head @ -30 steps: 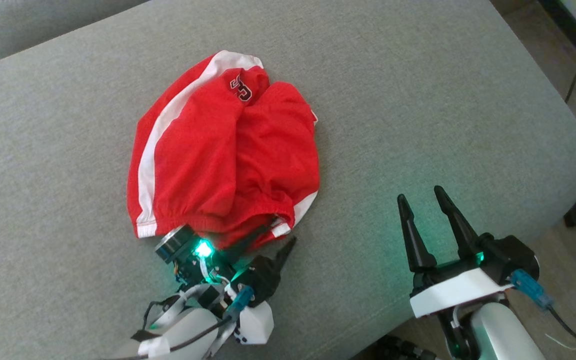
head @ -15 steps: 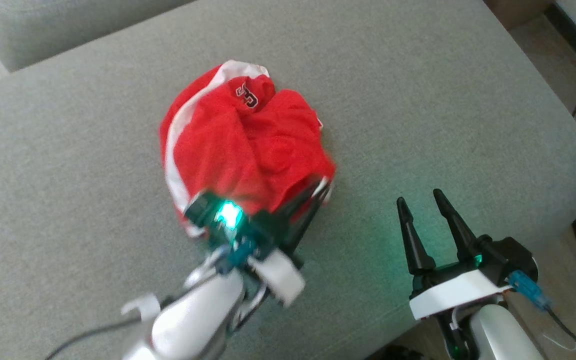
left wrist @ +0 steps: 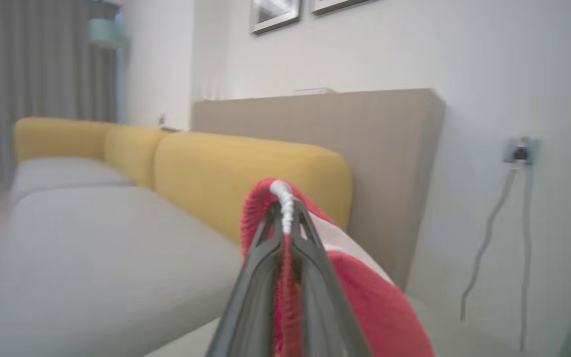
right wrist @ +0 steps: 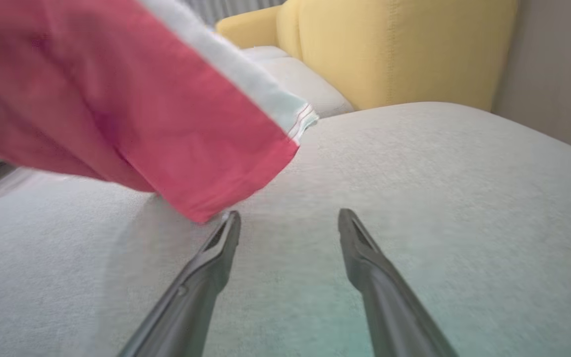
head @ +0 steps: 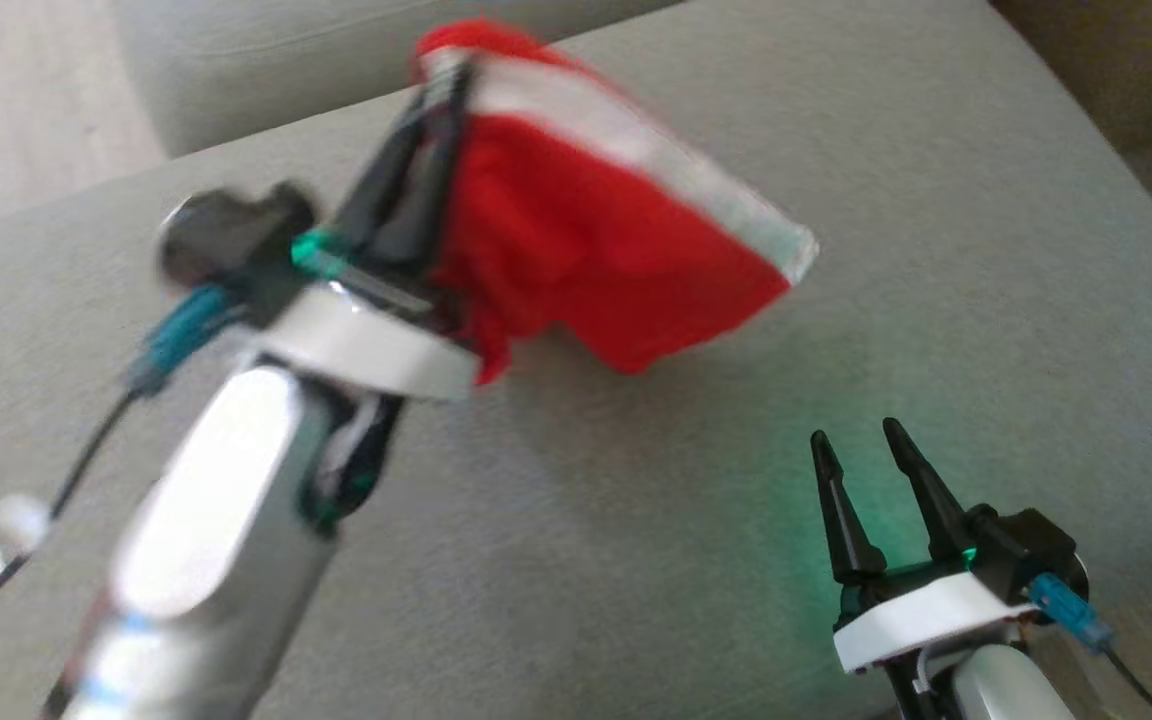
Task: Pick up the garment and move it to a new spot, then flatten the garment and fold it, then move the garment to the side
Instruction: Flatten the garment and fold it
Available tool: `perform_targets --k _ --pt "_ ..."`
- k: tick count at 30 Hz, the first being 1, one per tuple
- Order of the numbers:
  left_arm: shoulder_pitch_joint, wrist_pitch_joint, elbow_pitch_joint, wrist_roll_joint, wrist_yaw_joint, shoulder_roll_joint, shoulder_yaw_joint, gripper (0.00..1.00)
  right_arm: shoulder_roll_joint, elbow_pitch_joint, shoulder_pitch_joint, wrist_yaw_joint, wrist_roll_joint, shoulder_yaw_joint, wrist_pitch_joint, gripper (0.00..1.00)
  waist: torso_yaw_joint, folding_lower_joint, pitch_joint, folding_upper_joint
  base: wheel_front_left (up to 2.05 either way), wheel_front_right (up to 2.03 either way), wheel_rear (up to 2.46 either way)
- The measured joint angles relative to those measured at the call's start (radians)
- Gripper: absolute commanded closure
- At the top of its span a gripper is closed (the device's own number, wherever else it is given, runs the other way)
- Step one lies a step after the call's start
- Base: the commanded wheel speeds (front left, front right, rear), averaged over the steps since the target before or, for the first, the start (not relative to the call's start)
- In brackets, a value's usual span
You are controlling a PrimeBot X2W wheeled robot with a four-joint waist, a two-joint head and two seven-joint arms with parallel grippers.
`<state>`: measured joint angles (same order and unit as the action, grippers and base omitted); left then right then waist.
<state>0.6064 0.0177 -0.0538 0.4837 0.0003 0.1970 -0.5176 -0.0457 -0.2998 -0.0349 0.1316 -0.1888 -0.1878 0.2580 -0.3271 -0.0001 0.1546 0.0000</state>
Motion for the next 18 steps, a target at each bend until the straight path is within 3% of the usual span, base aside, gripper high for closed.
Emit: perform_targets --k 3,8,18 --pt "-0.113 -0.014 0.015 0.038 0.035 0.067 0.059 1.00 0.000 0.000 0.000 0.000 0.003 0.003 0.000 0.00 0.051 0.0000 -0.003 0.0000 0.00 0.00 0.00" --pt "-0.297 -0.004 -0.038 0.056 0.043 0.138 0.087 1.00 0.000 -0.016 -0.002 0.000 0.004 -0.004 0.000 0.00 0.136 0.0000 0.006 0.0000 0.00 0.00 0.00" --pt "-0.300 0.065 -0.132 0.080 0.018 0.136 0.097 1.00 -0.013 -0.130 -0.128 0.000 -0.069 -0.064 0.000 0.00 0.280 0.0002 0.037 0.0000 0.00 0.00 0.00"
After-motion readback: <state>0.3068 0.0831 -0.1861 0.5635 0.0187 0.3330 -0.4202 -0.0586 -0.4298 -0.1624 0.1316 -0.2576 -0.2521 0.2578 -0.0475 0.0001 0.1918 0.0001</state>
